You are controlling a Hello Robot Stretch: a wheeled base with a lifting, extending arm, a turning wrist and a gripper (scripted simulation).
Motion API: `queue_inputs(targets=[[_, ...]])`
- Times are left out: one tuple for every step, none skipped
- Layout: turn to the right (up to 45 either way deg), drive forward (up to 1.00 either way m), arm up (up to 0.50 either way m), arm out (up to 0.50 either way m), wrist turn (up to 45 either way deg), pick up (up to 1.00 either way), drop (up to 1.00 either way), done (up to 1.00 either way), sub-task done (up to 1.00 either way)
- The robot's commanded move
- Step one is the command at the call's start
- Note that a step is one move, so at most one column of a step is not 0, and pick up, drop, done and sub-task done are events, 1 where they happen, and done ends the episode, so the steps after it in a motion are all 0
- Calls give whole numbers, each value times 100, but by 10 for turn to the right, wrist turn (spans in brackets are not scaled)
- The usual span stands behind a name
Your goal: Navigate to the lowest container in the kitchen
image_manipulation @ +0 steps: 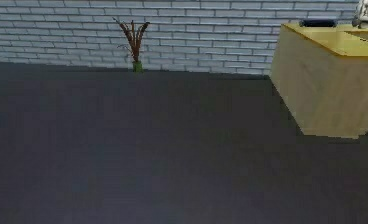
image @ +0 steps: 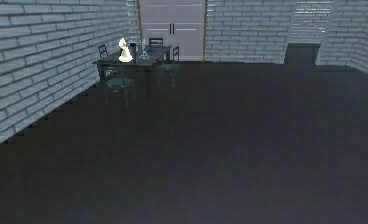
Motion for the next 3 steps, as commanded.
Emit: queue_inputs(targets=[[0,100,0,0,0,0,0,0,0],[0,100,0,0,0,0,0,0,0],[0,100,0,0,0,0,0,0,0]])
